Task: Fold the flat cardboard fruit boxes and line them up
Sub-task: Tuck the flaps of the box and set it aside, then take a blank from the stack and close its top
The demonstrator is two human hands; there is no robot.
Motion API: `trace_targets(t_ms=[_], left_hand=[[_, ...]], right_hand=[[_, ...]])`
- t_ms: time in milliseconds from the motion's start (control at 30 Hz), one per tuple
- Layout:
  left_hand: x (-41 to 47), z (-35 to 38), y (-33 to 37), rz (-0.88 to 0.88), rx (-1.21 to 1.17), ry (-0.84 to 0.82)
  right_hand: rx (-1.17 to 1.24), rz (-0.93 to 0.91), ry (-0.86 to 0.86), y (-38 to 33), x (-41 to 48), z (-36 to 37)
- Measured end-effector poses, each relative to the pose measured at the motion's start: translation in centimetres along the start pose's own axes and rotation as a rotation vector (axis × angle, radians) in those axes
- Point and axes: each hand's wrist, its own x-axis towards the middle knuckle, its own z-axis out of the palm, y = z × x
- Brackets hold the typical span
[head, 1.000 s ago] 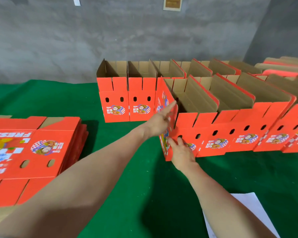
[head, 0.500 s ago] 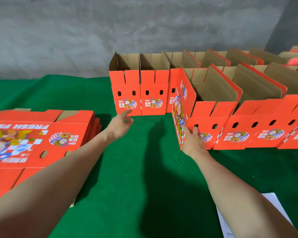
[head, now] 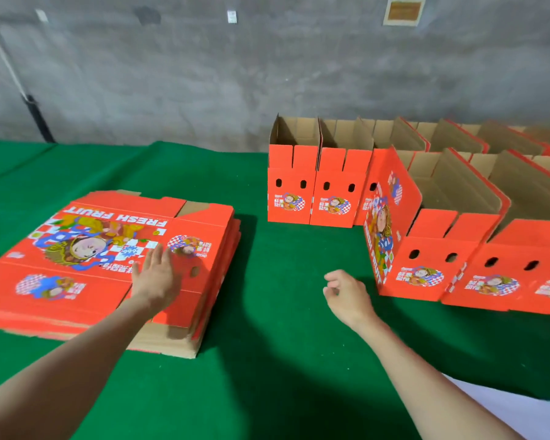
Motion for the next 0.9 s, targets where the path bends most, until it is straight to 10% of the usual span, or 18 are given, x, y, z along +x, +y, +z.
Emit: trace_targets(t_ms=[467, 700, 900], left_hand=[[-9.0, 2.1, -0.7, 0.320, -0.021, 0.120], [-9.1, 3.2, -2.5, 0.181, 0.008, -0.058], [-9.2, 1.5, -2.6, 0.264, -0.195, 0.157]], right_hand=[[-0.088, 0.031, -0.273, -5.7, -2.1, 8.5], [0.649, 0.639, -0.105, -4.7, -2.7, 9.2], [0.637, 0.588, 0.110, -5.8, -3.0, 7.2]])
